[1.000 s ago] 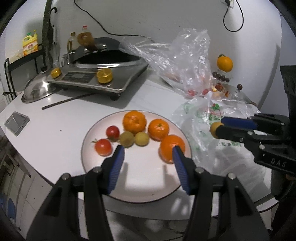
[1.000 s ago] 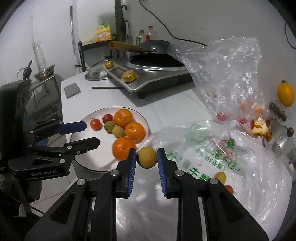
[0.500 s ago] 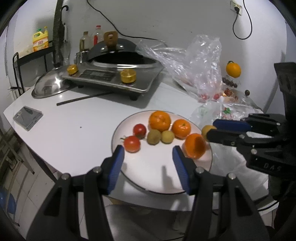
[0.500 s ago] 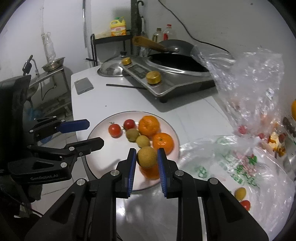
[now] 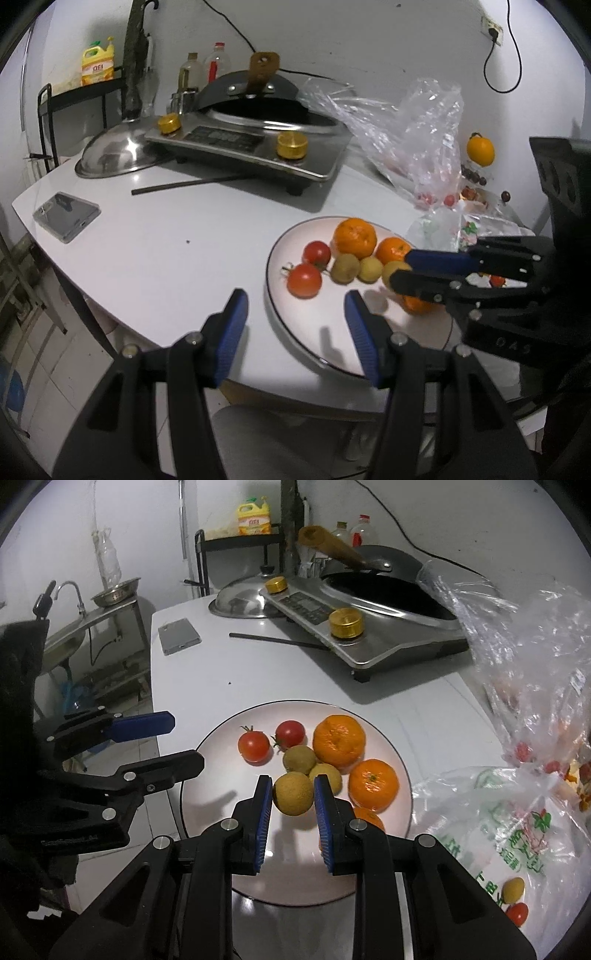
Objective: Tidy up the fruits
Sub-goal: 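Lower the yellow fruit onto the plate with the right gripper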
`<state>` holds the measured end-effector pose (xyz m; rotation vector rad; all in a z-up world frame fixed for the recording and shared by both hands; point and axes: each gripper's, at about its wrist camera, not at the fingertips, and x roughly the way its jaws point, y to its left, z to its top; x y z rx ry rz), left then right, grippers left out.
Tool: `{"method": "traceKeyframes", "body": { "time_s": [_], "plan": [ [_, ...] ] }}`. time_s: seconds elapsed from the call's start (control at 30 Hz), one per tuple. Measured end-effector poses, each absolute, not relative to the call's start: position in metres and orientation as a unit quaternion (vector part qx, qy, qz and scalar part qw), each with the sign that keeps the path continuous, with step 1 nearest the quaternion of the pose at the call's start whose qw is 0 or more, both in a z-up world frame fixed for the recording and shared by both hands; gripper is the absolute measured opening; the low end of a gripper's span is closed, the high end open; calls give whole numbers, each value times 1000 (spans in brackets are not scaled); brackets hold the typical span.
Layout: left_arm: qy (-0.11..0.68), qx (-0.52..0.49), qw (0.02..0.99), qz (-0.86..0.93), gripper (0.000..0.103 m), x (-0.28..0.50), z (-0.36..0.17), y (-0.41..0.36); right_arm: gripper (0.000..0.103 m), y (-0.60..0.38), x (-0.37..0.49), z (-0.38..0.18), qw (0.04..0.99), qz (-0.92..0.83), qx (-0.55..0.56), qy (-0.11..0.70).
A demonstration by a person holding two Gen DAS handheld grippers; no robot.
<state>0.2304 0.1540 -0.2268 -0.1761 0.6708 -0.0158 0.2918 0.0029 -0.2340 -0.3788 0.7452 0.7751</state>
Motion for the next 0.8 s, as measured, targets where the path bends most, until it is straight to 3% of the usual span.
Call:
{"method": "traceKeyframes", "body": {
  "time_s": [0.8],
  "plan": [
    [333,-100,938,-7,56,233,-237,163,28,24,292,-261,851,288,-297,323]
  ]
}}
